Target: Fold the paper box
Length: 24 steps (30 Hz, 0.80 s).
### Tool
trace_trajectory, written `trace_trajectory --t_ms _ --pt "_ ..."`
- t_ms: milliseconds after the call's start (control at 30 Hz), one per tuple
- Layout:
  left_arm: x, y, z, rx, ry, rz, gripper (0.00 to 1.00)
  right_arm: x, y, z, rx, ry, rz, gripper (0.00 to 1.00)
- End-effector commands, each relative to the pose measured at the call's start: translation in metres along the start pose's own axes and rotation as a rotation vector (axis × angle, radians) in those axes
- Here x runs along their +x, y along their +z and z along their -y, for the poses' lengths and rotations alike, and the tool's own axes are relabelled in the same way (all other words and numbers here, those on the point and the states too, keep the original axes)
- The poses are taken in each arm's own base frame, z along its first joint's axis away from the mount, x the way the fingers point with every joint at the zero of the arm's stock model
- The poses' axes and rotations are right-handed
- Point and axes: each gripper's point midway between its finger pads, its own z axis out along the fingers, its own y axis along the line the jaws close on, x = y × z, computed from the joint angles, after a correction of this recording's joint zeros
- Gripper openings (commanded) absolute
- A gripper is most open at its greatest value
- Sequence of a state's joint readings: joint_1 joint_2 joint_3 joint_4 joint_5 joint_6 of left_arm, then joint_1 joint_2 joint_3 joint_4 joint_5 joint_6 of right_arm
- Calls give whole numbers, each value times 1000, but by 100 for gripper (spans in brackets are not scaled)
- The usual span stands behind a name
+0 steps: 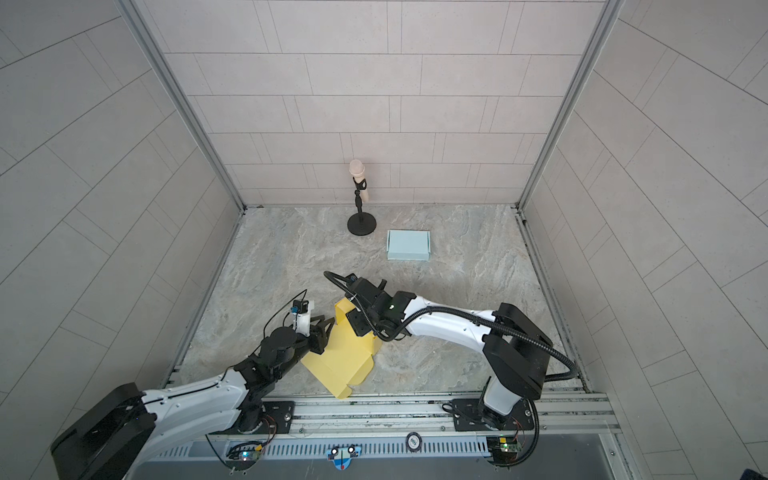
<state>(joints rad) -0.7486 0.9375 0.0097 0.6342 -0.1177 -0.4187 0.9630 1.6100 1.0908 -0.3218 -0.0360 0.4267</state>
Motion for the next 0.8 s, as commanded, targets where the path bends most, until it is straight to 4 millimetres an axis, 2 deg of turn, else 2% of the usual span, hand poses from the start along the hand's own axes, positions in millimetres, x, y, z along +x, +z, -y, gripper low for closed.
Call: trace_trajectory --t_ms 0,367,767 --pt "-3 -2 6 21 -15 -5 41 1 -1 8 24 -4 -5 56" --pt "-26 -7 11 15 -12 35 41 7 3 28 37 32 -14 51" --pt "-37 -12 14 -60 -54 -115 44 16 7 60 2 160 -3 50"
